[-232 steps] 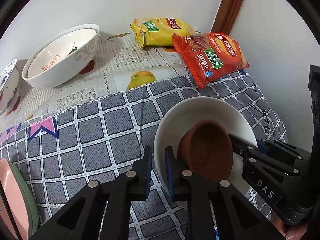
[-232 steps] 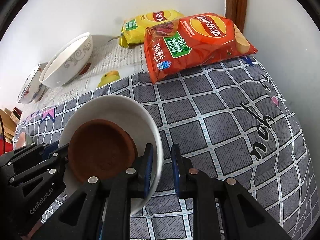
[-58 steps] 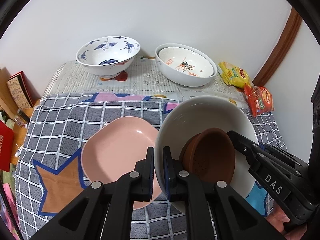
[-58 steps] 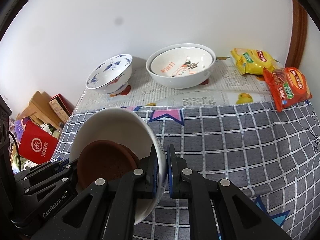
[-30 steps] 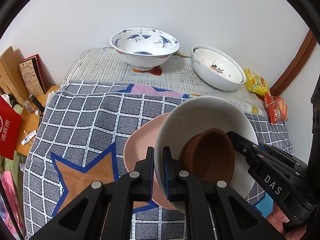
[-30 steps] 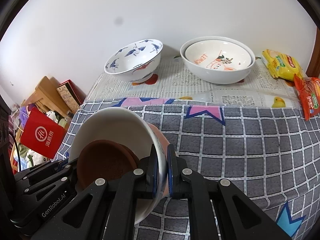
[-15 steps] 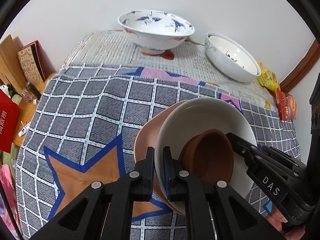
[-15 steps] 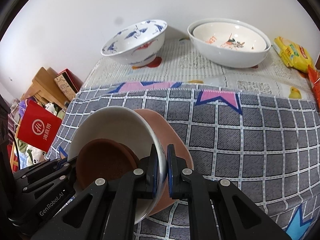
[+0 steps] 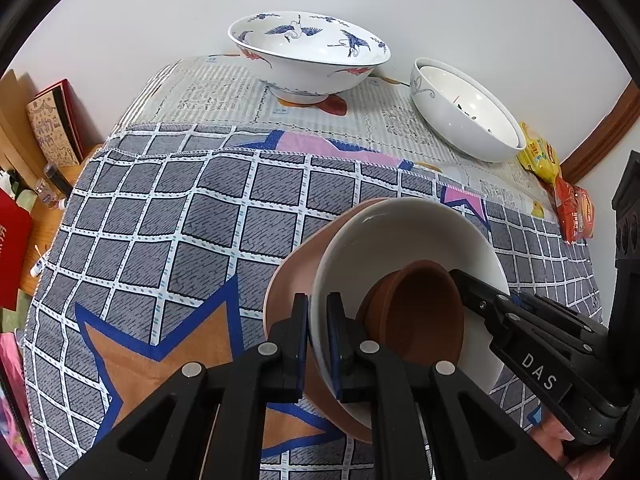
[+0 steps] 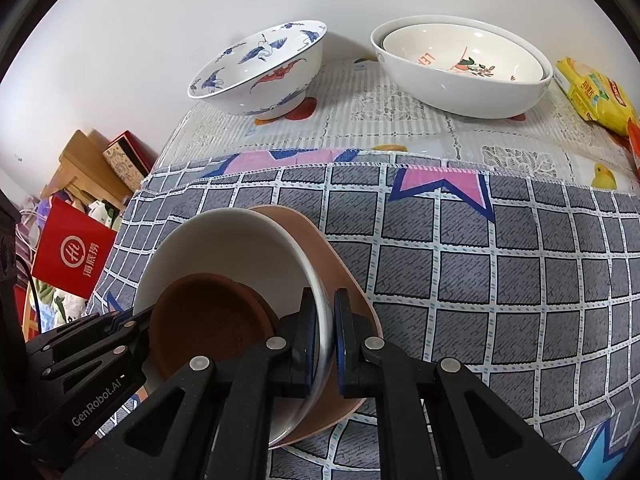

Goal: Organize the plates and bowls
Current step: 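Lower the white bowl onto the pink plate with both grippers, then open both grippers and pull them back from the white bowl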

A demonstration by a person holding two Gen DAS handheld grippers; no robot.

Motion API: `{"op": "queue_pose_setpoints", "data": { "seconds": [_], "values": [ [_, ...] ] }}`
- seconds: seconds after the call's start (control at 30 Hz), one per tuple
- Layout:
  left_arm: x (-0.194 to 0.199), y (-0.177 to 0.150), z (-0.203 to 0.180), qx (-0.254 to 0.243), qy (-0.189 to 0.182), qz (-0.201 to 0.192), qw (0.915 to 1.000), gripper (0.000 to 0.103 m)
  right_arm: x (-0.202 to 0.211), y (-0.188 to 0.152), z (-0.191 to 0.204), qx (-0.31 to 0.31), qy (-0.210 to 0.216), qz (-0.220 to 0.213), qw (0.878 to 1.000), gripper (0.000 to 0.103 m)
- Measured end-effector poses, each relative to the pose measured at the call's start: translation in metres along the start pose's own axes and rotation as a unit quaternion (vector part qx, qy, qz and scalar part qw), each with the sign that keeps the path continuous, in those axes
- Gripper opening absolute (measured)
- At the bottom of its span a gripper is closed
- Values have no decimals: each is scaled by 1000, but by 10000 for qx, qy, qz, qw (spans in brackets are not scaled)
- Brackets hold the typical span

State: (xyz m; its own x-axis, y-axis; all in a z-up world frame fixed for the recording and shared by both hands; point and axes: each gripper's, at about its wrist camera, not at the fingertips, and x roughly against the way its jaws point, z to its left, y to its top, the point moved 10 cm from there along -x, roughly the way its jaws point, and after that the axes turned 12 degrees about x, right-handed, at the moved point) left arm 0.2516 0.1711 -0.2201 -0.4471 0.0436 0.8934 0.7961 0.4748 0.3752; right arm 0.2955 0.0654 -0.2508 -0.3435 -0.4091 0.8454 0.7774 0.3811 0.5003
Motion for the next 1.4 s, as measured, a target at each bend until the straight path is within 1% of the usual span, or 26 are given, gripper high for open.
{"op": "queue_pose_setpoints", "data": {
  "seconds": [0.43, 0.67, 0.9, 1.1, 1.17, 1.3, 1.37, 1.4],
  "values": [
    [2, -2, 1, -24, 19, 55, 10000, 11, 0, 0, 1, 48, -1, 25, 10000, 9],
    [14, -4, 1, -58, 16, -69, 10000, 11, 10, -1, 3, 89, -25, -37, 10000, 12],
    [33, -8, 0, -65, -31, -193, 9998, 11, 26, -5, 4, 124, -70, -111, 9998, 12],
    [58, -19, -6, -132, -89, -345, 9993, 11, 53, -15, 11, 193, -40, -258, 9995, 12],
    [69, -26, -11, -183, -129, -412, 9989, 11, 68, -20, 12, 200, -37, -364, 9991, 12],
    [89, -39, -23, -292, -223, -562, 9977, 16, 100, -30, 10, 206, -191, -597, 9978, 13],
    [100, -46, -29, -365, -269, -640, 9969, 16, 117, -36, 6, 202, -307, -735, 9966, 18],
    [105, -52, -34, -408, -288, -680, 9964, 16, 129, -41, 3, 188, -406, -817, 9956, 19]
  ]
}}
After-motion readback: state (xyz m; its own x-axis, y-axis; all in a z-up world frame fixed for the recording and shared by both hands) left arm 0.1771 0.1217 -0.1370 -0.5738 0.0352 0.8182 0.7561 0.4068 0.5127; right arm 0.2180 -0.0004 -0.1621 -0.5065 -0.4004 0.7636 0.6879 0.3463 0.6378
